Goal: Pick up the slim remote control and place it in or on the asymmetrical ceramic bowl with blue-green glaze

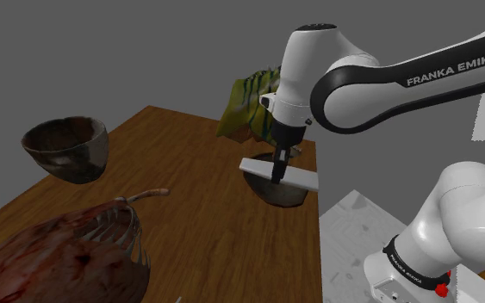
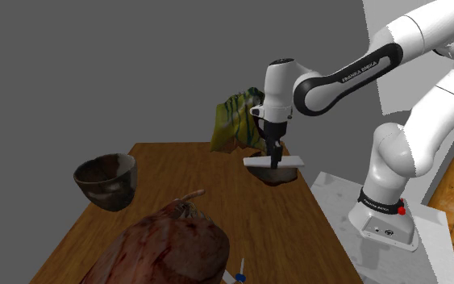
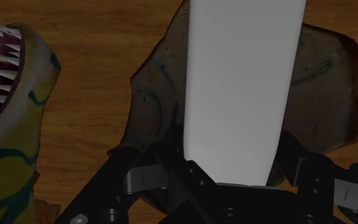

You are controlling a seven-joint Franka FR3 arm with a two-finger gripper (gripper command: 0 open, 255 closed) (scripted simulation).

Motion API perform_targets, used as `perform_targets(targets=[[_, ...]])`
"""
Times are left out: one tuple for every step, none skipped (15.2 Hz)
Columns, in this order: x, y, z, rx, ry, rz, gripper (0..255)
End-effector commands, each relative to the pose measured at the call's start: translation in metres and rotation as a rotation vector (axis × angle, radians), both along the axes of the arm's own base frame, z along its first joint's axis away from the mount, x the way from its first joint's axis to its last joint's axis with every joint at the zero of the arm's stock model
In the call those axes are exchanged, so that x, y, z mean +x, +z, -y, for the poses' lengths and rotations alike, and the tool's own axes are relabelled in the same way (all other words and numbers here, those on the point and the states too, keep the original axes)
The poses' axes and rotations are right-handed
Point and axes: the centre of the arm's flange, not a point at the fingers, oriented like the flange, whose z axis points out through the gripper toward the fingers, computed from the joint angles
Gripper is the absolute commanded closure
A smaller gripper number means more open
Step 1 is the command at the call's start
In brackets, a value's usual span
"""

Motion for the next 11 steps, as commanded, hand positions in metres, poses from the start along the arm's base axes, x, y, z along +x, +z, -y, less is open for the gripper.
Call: perform_targets(targets=[[0.0000,-0.0021,-0.0008,0.000,0.000,0.001,255],[0.0000,-0.0021,-0.0008,0.000,0.000,0.001,255],[0.0000,-0.0021,-0.0008,0.000,0.000,0.001,255],[0.0000,-0.0021,-0.0008,0.000,0.000,0.001,255],[0.0000,-0.0021,-0.0008,0.000,0.000,0.001,255],[0.0000,-0.0021,-0.0008,0.000,0.000,0.001,255],[0.0000,-0.0021,-0.0008,0.000,0.000,0.001,0],[0.0000,-0.0021,-0.0008,0.000,0.000,0.001,0],[0.0000,-0.0021,-0.0008,0.000,0.000,0.001,0],[0.0000,-0.0021,-0.0008,0.000,0.000,0.001,0],[0.0000,-0.0021,-0.0008,0.000,0.000,0.001,0]])
